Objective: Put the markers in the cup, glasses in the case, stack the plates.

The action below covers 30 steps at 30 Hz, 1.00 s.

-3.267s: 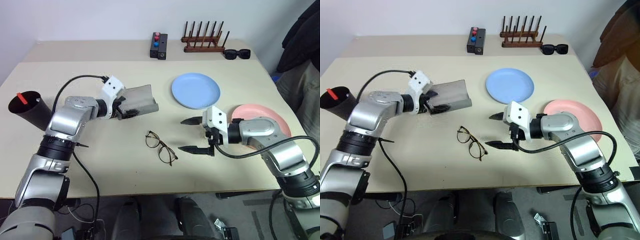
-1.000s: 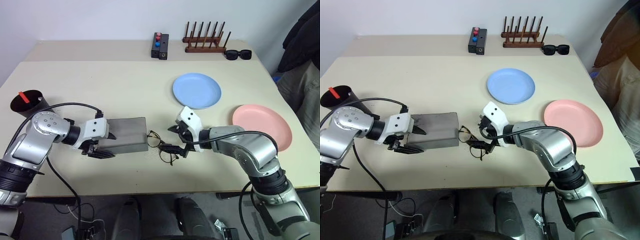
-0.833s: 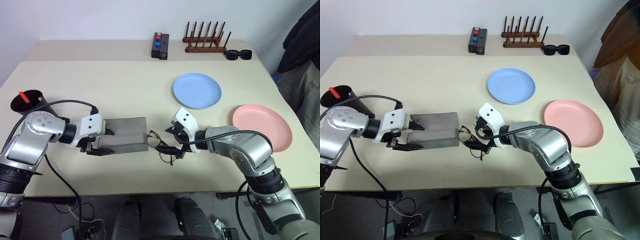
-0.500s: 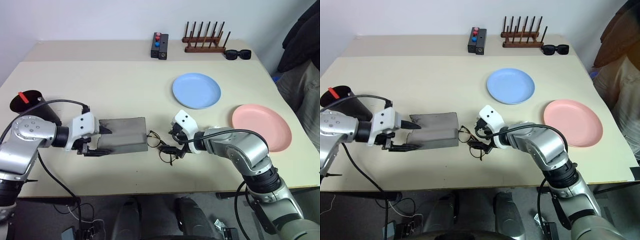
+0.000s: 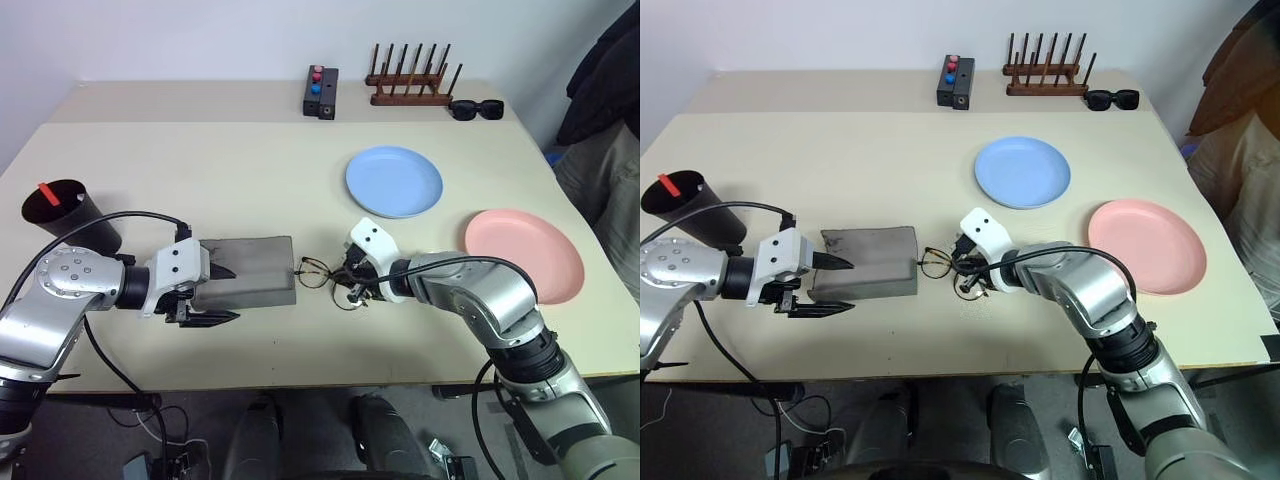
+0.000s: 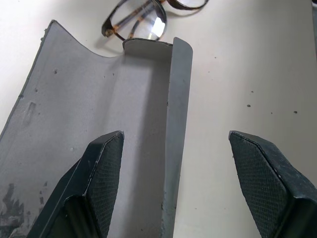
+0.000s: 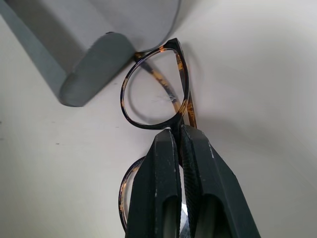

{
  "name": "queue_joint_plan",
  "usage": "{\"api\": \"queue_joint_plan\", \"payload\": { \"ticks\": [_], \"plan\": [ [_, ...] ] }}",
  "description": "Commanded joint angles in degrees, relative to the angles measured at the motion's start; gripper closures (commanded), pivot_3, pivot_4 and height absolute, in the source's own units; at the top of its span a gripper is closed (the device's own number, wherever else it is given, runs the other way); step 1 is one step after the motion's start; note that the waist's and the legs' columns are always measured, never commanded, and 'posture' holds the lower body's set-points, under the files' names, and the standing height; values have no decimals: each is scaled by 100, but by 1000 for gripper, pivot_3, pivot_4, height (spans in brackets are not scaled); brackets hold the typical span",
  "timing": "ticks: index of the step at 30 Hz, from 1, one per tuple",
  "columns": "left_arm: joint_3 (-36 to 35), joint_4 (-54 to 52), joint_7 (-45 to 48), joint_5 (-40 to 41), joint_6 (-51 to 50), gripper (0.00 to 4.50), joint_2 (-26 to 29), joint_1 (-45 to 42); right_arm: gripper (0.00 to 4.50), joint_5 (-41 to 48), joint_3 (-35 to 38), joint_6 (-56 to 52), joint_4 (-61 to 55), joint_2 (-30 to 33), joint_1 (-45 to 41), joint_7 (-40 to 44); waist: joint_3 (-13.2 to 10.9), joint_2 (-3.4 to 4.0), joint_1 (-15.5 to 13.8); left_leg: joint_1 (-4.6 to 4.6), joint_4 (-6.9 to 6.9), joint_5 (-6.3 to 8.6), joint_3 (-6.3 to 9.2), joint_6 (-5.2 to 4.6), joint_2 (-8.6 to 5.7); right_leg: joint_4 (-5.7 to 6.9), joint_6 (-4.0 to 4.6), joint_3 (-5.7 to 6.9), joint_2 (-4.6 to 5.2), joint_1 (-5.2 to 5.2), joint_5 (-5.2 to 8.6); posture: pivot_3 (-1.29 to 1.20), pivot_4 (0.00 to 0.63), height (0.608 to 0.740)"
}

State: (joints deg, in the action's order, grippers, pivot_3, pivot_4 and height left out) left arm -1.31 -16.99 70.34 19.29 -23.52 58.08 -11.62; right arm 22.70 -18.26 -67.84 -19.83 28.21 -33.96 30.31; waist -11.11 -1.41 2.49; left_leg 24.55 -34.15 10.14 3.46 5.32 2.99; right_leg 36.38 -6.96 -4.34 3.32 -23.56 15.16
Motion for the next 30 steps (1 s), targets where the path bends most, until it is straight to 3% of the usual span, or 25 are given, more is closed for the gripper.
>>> {"api": "queue_joint_plan", "payload": {
  "ticks": [1, 9, 16, 30],
  "plan": [
    [-200, -141, -95, 77, 20, 1029, 15, 5, 4475, -139, -51, 202, -4, 139, -190, 101, 0, 0, 4, 0, 0, 0, 0, 0, 0, 0, 0, 0, 0, 0, 0, 0, 150, 740],
    [-558, 151, -534, 103, 62, 1029, -100, 35, 4475, -403, -278, 806, -194, 565, -572, 611, 0, 1, 8, 0, 1, 0, 0, 0, 0, -1, 0, 0, 0, -3, 0, 0, 150, 740],
    [-1520, 73, -958, 345, -114, 1029, -241, 655, 4475, -413, -281, 999, -279, 454, -882, 844, -1, 1, 22, 2, 2, 2, -2, -3, 1, -1, 0, 0, 0, -6, 0, 0, 150, 740],
    [-3571, -1184, -1339, 927, -526, 1029, -1008, 3119, 4475, -704, -1127, 1941, 835, -1198, -2046, 1206, 2, -2, 58, 0, 9, 2, -5, -1, 3, -1, 5, 2, 3, -9, -2, 0, 150, 740]
  ]
}}
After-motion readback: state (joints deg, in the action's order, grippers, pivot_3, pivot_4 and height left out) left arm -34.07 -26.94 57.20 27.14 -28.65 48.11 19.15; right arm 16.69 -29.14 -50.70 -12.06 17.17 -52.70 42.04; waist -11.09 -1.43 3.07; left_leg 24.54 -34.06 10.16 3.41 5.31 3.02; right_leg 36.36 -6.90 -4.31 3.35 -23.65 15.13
